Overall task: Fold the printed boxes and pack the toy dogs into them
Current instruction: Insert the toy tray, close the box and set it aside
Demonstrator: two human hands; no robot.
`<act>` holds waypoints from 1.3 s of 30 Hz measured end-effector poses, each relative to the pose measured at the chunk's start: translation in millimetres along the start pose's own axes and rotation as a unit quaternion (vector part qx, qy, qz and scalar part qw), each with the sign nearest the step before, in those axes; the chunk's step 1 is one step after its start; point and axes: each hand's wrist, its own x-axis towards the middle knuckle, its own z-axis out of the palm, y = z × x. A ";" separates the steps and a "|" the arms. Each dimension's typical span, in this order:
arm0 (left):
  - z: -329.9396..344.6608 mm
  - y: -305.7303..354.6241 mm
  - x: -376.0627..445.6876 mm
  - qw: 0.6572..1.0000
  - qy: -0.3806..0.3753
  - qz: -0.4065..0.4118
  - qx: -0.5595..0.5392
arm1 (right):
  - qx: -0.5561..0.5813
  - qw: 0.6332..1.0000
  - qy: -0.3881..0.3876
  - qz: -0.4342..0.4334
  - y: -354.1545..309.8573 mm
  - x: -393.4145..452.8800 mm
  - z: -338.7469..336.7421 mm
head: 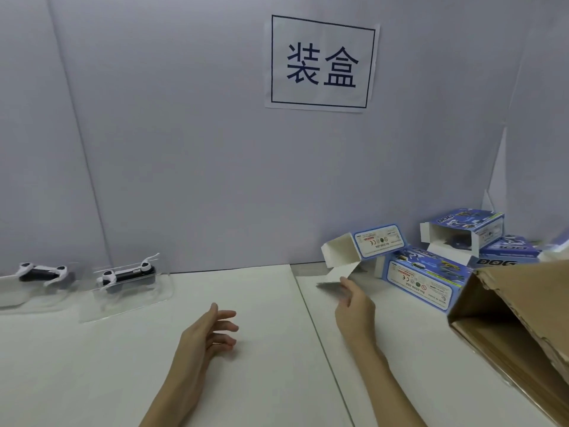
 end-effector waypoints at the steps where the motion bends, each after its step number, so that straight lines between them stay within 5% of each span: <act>1: 0.7 0.1 -0.6 1.000 0.005 0.006 0.011 | -0.006 0.998 0.030 -0.053 -6.2 -1.1 -2.0; 4: 1.9 -2.1 -4.6 0.997 0.011 0.032 0.063 | -0.007 0.978 0.057 -0.200 -31.6 -4.9 -10.3; 8: 6.4 -5.2 -9.1 0.984 0.016 0.083 0.158 | 0.077 0.958 0.049 -0.271 -69.7 -23.9 -17.2; 13: 16.4 -5.2 -16.1 0.945 -0.030 0.199 0.259 | 0.263 0.933 -0.012 -0.246 -115.8 -61.0 -20.1; 16: 23.3 -0.1 -15.0 0.934 0.010 0.260 0.244 | 0.329 0.920 -0.039 -0.208 -129.4 -73.6 -17.7; 23: 26.4 5.0 -18.8 0.954 -0.024 0.246 0.171 | 0.433 0.888 -0.065 -0.139 -137.6 -75.3 -19.8; 29: 33.6 19.3 -20.7 0.952 0.078 0.284 0.082 | 0.479 0.858 -0.107 -0.149 -133.0 -64.3 -24.9; 35: 32.8 31.8 -23.9 0.970 0.082 0.227 -0.023 | 0.262 0.947 -0.042 -0.179 -115.6 -61.7 -5.6; 39: 32.9 31.1 -24.1 0.976 0.044 0.210 -0.020 | 0.250 0.943 -0.175 -0.136 -105.2 -63.1 8.2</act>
